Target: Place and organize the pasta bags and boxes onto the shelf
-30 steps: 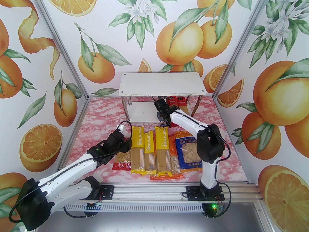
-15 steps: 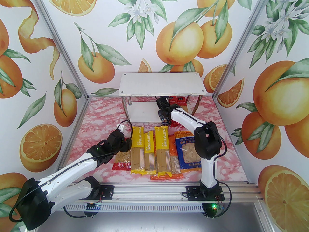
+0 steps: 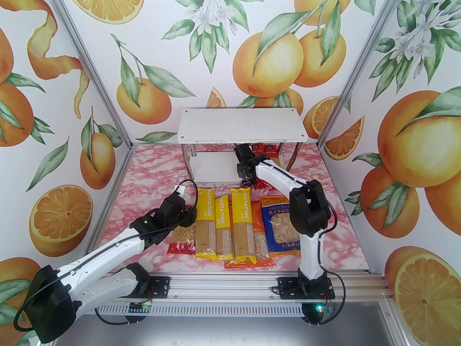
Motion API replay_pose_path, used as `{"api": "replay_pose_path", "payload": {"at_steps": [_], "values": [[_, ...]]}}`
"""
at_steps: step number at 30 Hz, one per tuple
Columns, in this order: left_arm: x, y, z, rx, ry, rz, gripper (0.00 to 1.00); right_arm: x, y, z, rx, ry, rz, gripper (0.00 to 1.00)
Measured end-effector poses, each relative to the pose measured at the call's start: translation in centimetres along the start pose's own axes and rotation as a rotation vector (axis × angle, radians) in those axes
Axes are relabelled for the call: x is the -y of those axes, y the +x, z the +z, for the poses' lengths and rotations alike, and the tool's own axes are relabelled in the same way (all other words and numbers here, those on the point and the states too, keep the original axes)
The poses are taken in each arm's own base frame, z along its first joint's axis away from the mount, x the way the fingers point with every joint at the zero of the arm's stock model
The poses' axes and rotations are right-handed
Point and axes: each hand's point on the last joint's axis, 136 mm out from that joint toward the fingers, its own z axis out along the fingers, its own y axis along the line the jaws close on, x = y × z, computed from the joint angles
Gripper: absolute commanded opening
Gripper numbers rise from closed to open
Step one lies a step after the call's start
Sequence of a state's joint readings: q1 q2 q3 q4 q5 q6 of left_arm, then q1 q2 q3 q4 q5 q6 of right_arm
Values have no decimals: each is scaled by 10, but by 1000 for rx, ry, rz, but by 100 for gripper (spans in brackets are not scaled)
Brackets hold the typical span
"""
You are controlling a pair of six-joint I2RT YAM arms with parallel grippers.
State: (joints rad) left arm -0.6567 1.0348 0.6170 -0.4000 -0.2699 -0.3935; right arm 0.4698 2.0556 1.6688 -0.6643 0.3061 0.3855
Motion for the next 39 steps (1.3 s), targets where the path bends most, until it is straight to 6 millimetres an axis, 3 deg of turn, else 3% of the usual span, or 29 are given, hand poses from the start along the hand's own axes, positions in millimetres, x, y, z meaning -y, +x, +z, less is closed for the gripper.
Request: {"api": "replay_pose_path", "payload": {"at_steps": [11,20,29,39], "values": [[0,-2,-2,7,3,-2,72,-4,-3,0,10,-26,25,66],[0,-2,-2,7,3,-2,72,-2,-11,-11,56,-60,49,70],[0,-2,-2,8,3,-1,72,3,-5,-17,57,-65,52,71],[2,-1,4,-3,0,8,72,10,-9,-42,98,-81,64,73]]}}
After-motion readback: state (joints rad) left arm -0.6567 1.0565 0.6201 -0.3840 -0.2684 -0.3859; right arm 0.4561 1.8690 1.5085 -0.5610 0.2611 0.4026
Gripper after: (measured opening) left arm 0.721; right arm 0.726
